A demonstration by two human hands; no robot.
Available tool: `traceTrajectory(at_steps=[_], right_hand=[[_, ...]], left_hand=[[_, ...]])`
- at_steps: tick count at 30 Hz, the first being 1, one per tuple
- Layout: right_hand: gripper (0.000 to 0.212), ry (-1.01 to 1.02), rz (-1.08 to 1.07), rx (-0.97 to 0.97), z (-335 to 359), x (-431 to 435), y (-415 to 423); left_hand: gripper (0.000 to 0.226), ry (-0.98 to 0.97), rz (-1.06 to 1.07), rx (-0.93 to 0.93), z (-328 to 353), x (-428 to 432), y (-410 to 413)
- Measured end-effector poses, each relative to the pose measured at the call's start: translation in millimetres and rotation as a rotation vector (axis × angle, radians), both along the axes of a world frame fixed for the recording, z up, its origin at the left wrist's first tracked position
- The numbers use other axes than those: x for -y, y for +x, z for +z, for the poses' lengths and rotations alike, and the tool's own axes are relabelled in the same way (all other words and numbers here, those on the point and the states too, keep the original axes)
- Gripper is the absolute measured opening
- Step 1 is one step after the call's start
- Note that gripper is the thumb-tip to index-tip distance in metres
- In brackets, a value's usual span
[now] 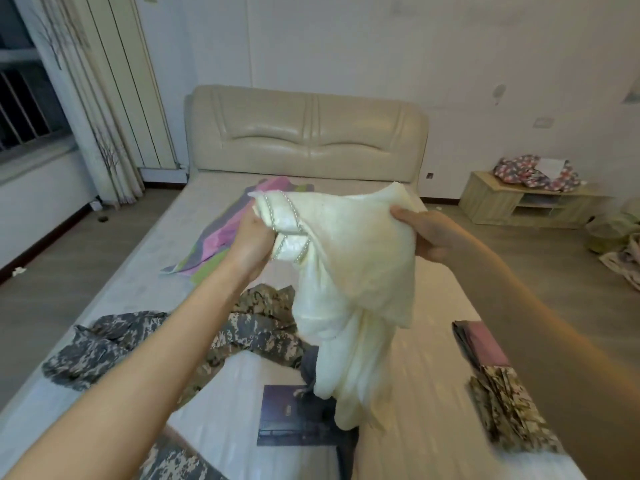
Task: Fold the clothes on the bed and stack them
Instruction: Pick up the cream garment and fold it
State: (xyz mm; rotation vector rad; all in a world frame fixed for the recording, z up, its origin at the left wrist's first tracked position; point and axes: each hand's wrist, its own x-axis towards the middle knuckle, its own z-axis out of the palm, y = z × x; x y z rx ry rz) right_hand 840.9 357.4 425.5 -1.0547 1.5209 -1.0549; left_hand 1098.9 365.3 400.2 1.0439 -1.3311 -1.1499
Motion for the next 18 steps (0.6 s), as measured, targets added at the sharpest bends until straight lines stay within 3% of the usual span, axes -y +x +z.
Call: traceTrajectory(at_steps=[3,6,9,12,14,16,18], right_hand=[[0.048,-0.178,-0.011,-0.405,1,-8,17],[0.049,-0.366,0.201,-0.281,11,-36,56],[0.061,-0.392,0.409,-0.348,-6,-51,83],[0.03,-0.452,0.222,-0.467,-28,-46,79],[0.013,-0.438,0.1,-0.388,-29,-36,62],[0.012,-0.376,0.055,-0.251,-21,-26,43],[0.015,-0.325,0.081,-0.254,-8,-19,34]], left_hand=[[0.023,-0.032,0.086,-0.026,40,10,-9],[0.01,-0.041,0.027,0.033,56,11,-32],[0.01,0.059,0.007,0.061,52,9,-46],[0.009,0.113,-0.013,0.05,51,7,-38],[0.013,0.053,-0.083,0.21,52,5,-20],[0.036,-0.052,-0.184,0.541,48,2,3],[0.055,-0.089,-0.343,0.85,40,-3,19]])
